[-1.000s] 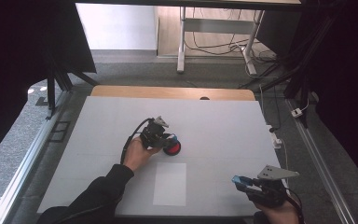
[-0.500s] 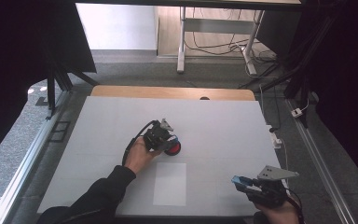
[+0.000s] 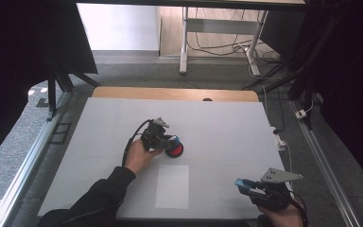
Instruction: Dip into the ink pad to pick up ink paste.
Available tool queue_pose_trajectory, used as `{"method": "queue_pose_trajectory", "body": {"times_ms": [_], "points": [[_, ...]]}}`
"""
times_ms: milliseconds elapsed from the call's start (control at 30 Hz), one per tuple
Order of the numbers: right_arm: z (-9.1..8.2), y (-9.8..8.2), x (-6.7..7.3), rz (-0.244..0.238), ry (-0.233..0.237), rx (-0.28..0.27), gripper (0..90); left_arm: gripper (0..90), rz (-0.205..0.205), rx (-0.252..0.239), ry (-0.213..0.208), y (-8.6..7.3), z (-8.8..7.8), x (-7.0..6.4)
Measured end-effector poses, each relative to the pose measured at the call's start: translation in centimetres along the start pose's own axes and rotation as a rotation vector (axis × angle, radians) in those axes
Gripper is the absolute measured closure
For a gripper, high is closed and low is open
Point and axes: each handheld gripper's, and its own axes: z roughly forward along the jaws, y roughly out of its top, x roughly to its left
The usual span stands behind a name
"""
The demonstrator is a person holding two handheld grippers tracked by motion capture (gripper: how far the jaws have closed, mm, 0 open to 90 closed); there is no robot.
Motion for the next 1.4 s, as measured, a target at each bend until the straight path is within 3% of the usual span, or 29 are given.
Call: {"method": "queue_pose_trajectory", "body": {"times_ms": [233, 600, 1400], "points": [[0.0, 0.0, 0.0, -0.005, 0.008, -0.005, 67.9, 70.0, 0.055, 0.001, 0.044, 0.1, 0.1, -0.8], [-0.1, -0.1, 0.0, -0.002, 0.008, -0.008, 67.9, 69.9, 0.089, -0.007, 0.048, 0.5, -0.3, -1.3], [-0.1, -0.1, -0.1, 0.004, 0.006, -0.011, 67.9, 69.8, 0.084, -0.118, -0.067, 0.4, -4.2, -2.4]]}}
